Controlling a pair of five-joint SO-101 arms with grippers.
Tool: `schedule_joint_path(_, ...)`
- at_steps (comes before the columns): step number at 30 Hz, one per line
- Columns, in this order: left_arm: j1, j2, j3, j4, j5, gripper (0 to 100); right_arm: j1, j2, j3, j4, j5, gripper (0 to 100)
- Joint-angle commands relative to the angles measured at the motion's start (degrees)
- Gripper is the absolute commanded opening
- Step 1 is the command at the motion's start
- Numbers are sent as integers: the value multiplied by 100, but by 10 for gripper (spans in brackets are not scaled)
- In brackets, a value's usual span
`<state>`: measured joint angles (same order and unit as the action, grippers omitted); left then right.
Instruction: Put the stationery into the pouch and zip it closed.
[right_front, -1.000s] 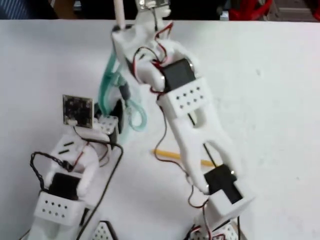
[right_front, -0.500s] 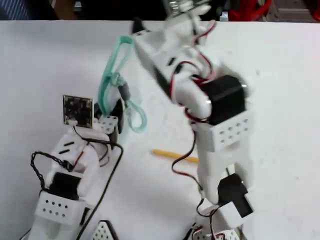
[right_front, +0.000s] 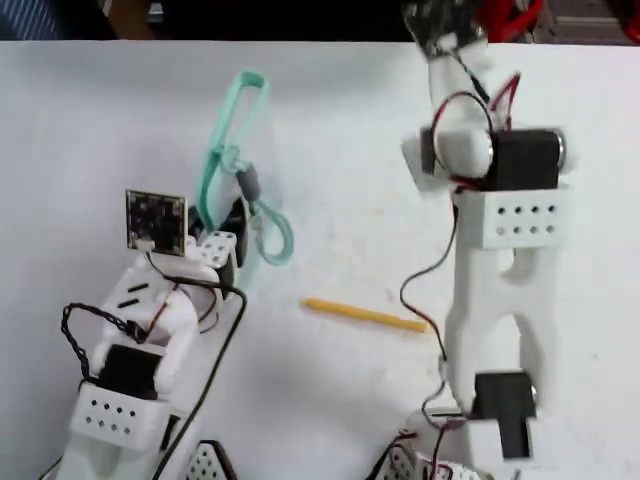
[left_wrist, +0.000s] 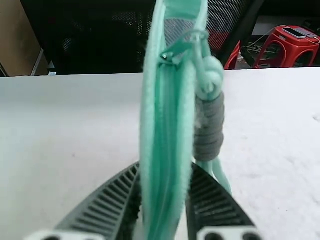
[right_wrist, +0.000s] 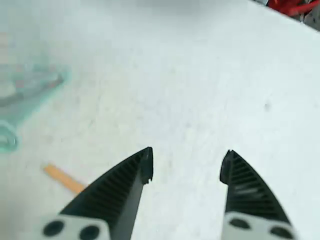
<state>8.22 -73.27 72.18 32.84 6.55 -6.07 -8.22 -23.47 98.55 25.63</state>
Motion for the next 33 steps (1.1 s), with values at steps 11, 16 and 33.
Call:
schedule_joint_path(11,-312,-92,-35,-334,-44,121,-840,-3407,7042,-2730,2136,98)
schedule_joint_path(16,-303,-75,-26,-334,-44,121,-1323,-3143,7754,-2914,2145,207)
schedule_joint_path(33,-303,-66,-26,-325,-44,121,-1692,-303,7323,-4532,2822,2)
